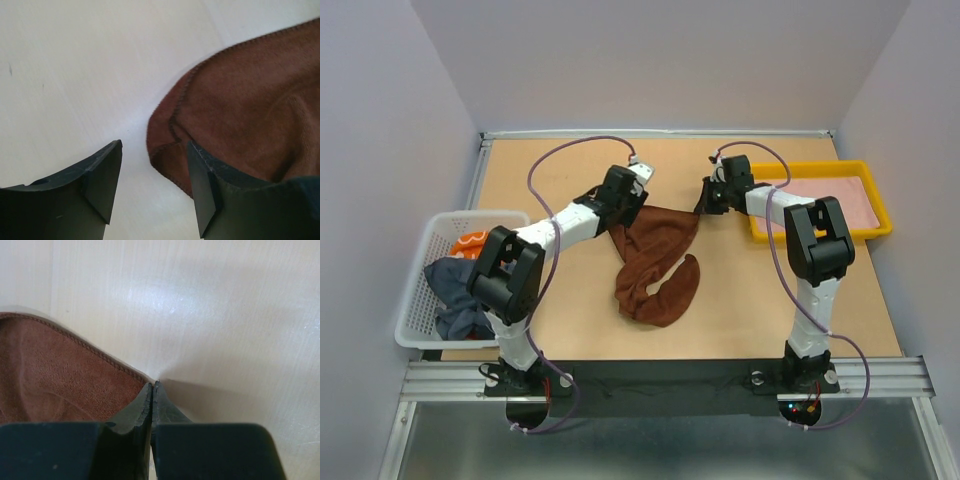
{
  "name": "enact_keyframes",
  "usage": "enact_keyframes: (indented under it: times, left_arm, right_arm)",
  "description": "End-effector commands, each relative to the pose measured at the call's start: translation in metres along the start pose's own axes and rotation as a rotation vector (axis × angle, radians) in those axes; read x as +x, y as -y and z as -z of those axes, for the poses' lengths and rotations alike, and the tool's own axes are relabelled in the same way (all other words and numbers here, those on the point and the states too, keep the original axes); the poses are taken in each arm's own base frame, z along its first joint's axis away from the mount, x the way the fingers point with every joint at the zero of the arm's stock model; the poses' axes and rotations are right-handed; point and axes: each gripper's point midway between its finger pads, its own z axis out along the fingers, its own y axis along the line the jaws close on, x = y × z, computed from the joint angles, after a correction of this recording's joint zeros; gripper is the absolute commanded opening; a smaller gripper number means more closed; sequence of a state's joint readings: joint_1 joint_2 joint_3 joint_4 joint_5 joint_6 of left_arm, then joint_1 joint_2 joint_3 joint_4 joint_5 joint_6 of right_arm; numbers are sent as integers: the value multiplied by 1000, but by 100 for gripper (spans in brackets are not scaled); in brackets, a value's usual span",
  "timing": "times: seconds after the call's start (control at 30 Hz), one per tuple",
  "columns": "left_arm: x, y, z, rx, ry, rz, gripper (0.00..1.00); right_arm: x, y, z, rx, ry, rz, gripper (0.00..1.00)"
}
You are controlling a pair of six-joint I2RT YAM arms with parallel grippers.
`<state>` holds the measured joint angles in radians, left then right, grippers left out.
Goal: Fold and stack the towels
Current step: Flatten out the crumpled towel
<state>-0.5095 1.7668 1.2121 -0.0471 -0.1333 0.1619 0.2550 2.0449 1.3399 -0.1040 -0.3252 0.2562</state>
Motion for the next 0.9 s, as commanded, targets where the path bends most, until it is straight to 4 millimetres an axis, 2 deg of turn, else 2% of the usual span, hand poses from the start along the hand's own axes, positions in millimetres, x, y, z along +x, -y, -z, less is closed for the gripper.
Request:
enact_keyframes:
  times: [0.0,0.03,0.4,0.87]
  left_arm:
    - [-7,0,7,-130,7,-193,65]
    - [-3,5,3,-128,-14,-219,63]
    - [9,-2,-15,-239,-136,-341,52]
    - [6,17,-12,-194,-129,-448,53]
  right_arm:
    - [-8,-3,3,-25,29,35,1]
    - [-6,-3,3,-27,24,35,1]
    - [1,0,4,-20,11,40,0]
    - [4,2,3,-16,5,37,0]
